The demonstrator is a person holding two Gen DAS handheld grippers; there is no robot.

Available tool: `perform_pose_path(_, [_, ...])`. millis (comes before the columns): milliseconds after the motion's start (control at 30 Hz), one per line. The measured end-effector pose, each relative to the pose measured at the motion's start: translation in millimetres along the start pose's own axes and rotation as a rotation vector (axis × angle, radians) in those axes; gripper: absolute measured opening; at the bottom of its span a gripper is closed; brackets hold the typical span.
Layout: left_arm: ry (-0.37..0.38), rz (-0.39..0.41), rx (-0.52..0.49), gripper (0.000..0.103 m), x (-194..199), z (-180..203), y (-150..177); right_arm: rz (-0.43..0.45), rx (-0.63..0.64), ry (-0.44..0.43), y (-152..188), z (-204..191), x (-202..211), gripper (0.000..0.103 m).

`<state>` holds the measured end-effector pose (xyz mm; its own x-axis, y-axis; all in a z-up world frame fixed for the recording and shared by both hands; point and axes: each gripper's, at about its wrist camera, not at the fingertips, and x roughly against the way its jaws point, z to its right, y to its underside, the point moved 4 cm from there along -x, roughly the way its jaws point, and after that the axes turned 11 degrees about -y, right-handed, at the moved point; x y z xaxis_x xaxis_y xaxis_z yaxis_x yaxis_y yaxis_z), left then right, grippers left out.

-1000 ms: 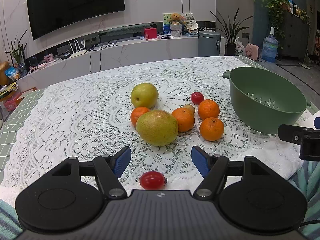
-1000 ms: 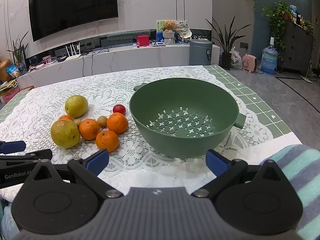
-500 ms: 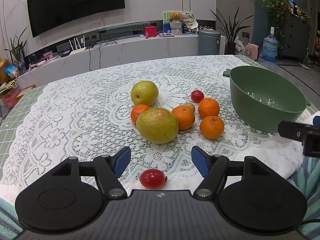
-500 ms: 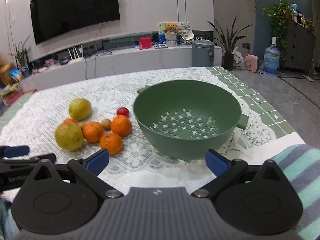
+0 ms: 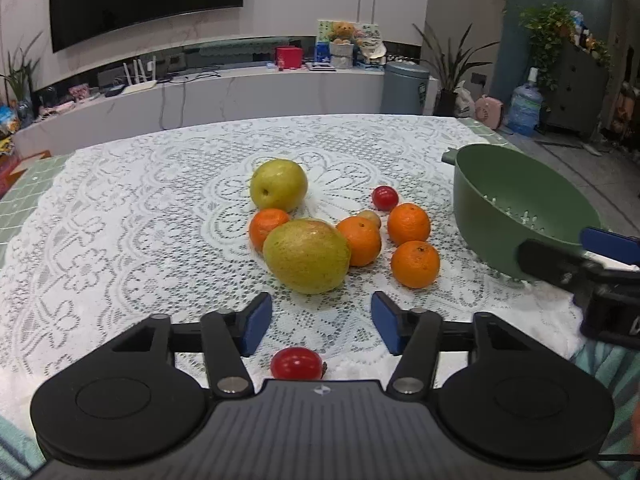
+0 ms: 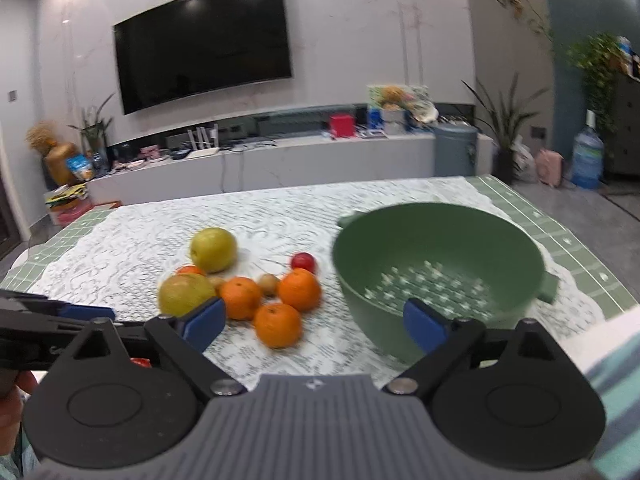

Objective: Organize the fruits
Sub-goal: 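Grasp the large green pear with the left tool while the right tool grasps an orange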

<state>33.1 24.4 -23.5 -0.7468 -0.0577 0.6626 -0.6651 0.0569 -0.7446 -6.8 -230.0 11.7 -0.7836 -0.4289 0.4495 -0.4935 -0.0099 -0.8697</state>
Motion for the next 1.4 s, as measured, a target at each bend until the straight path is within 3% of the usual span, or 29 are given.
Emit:
perform_pose_path(133, [0.031, 0.011, 0.022, 0.047, -5.9, -3.1, -3.4, -0.002, 0.036, -0.055, 2.9, -11.7, -14.7, 0.078])
perform_pose_path(400, [-0.007, 0.053, 0.004, 0.046, -24.4, -3.7, -6.5, -0.111, 0.027, -0.064, 11.8, -16.9, -58.9, 0.056])
perform_pose_path(533, [-0.037, 0.091, -0.056, 0.050, -31.1, -0.1, -5.2, -0.147, 0.024, -0.076, 15.8, -17.4, -75.0, 0.056])
perform_pose_path(667, [-0.018, 0.093, -0.016, 0.056, -37.4, -4.8, -8.4, -0.166, 0.042, -0.050, 16.4, -13.7, -86.2, 0.054])
perform_pose_path(733, [-0.010, 0.072, 0.038, 0.074, -43.4, -11.3, -10.3, -0.176, 0.047, -0.054, 16.5, -12.1, -92.2, 0.054])
perform_pose_path(900, [0.037, 0.074, 0.087, 0.087, -49.6, -17.8, -11.5, -0.184, 0.090, -0.084, 18.7, -18.7, -103.8, 0.061])
perform_pose_path(1267, [0.043, 0.044, 0.056, 0.089, -70.3, -9.9, -13.3, -0.167, 0.152, -0.048, 19.1, -18.3, -117.8, 0.064])
perform_pose_path(1400, [0.035, 0.039, 0.038, 0.089, -74.9, -5.4, -13.3, -0.171, 0.189, -0.021, 21.1, -19.3, -120.2, 0.060])
